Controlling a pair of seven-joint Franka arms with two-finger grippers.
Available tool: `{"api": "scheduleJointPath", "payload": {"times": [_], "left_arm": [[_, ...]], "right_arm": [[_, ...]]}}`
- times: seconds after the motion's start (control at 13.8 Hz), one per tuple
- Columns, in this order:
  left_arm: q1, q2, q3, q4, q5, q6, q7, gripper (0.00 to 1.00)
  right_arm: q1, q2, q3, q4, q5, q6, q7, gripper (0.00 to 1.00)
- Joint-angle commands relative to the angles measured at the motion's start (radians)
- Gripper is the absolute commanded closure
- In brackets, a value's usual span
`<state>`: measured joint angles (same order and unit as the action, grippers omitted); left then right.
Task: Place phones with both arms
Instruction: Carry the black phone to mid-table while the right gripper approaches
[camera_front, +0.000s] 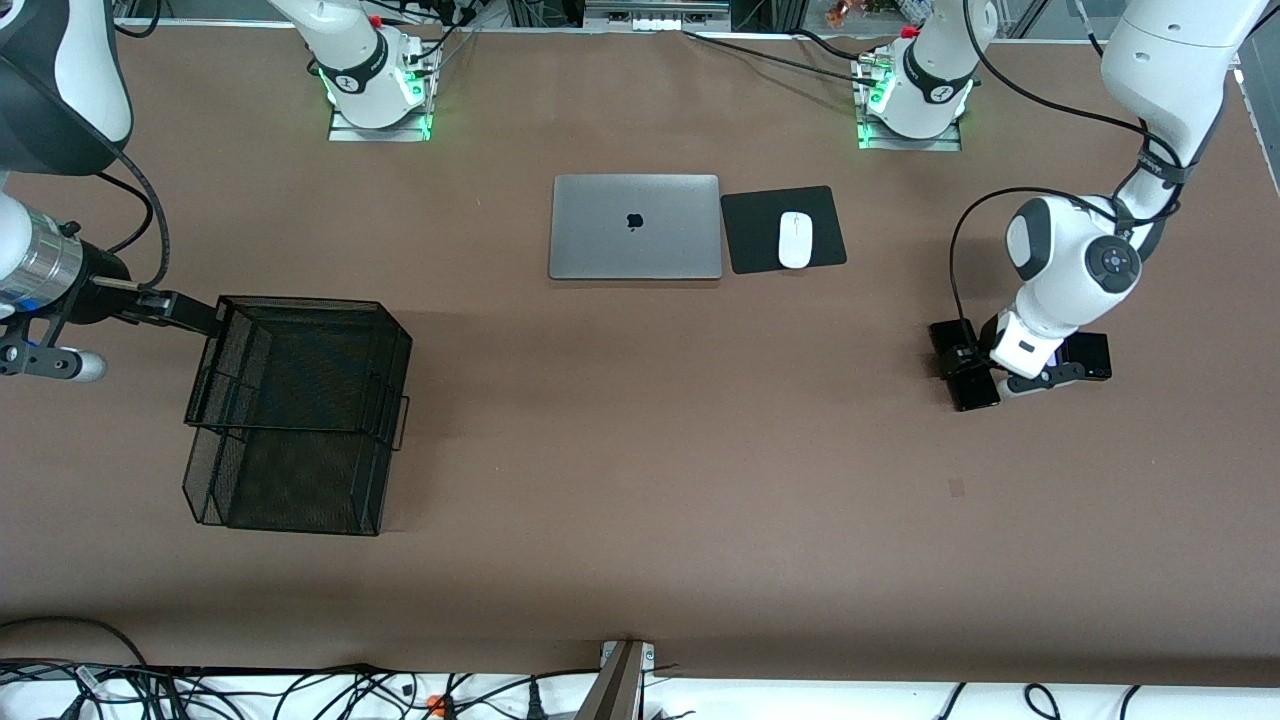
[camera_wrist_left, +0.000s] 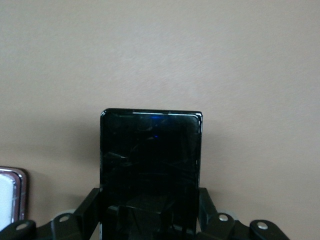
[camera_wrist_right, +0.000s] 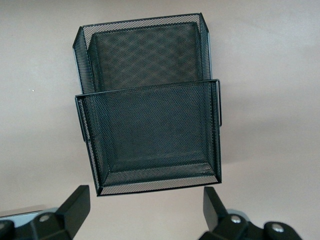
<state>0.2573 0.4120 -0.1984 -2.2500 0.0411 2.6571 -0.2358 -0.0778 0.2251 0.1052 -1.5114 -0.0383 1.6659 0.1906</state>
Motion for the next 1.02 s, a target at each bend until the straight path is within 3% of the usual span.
{"api": "scheduleJointPath", "payload": {"times": [0.0,0.15,0.44,0.58,0.8,0.95], "left_arm": [[-0.067,-0.013,0.010,0.122,0.020,-0.178,-0.098,1.00],[-0.127,-0.004,0.008,0.154,0.020,-0.186,-0.185,1.00],[-0.355,0.046,0.010,0.229,0.020,-0.186,-0.400,1.00],[-0.476,0.108,0.011,0.337,0.020,-0.221,-0.473,1.00],[-0.619,0.241,0.020,0.577,0.020,-0.353,-0.513,1.00],[-0.705,0.315,0.024,0.691,0.022,-0.364,-0.511,1.00]], "right_arm": [[-0.007,-0.009,0.005,-0.003,0.018,-0.011,0.004,0.00],[-0.007,-0.009,0.005,-0.003,0.018,-0.011,0.006,0.00],[-0.007,-0.009,0.005,-0.003,0.018,-0.009,0.006,0.00],[-0.008,-0.009,0.005,-0.003,0.018,-0.009,0.006,0.00],[-0.008,-0.007,0.005,-0.003,0.018,-0.009,0.006,0.00],[-0.008,-0.007,0.005,-0.003,0.018,-0.009,0.004,0.00]]}}
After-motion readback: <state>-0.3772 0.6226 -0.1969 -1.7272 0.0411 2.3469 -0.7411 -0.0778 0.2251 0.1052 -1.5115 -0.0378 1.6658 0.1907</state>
